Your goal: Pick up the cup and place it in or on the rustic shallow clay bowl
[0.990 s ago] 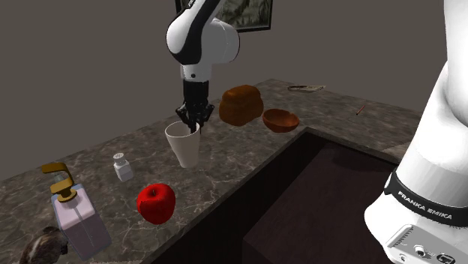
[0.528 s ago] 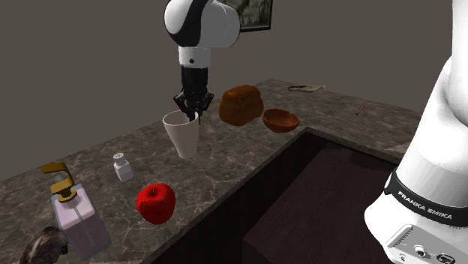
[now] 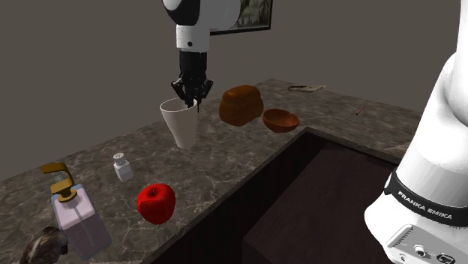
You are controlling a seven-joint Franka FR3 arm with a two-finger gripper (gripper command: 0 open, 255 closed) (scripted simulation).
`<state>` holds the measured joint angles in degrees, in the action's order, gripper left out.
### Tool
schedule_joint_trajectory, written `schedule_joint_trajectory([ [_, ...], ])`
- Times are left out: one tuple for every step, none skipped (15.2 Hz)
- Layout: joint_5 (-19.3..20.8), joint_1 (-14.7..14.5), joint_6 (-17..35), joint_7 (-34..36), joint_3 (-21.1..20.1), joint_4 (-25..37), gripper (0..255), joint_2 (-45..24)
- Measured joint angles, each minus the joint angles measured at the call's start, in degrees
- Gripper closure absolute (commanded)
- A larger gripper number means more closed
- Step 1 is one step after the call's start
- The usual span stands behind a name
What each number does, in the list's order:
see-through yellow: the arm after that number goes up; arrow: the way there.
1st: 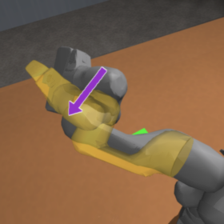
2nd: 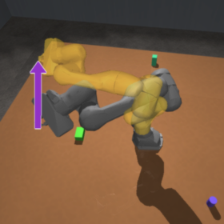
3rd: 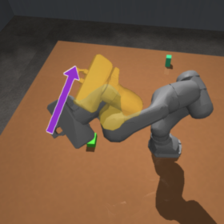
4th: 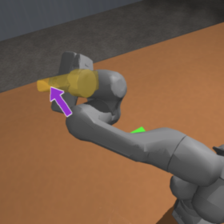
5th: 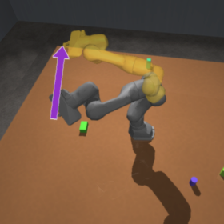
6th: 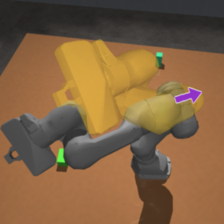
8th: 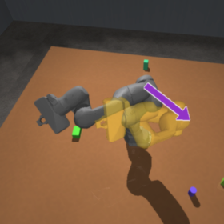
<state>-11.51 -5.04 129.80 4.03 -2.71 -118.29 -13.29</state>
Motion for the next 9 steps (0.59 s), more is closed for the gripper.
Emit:
schedule_joint_trajectory([
  [0.1,0.0,-0.6,0.1,0.0,0.2,255,0.4],
  [0.1,0.1,-1.1,0.1,0.1,0.4,255,0.7],
  [0.1,0.5,-1.5,-0.5,0.3,0.1,255,1.3],
  [0.0,1.1,-1.6,-1.5,0.7,-0.3,255,1.6],
  [0.0,1.8,-2.0,-2.7,1.2,-0.9,255,2.4],
  [-0.1,2.5,-2.1,-3.9,1.7,-1.8,255,3.3],
  [0.0,3.3,-2.7,-5.1,2.2,-1.8,255,3.6],
  [0.0,4.1,-3.4,-6.3,2.8,-1.7,255,4.0],
  [0.0,4.8,-3.3,-7.5,3.3,-2.1,255,4.2],
])
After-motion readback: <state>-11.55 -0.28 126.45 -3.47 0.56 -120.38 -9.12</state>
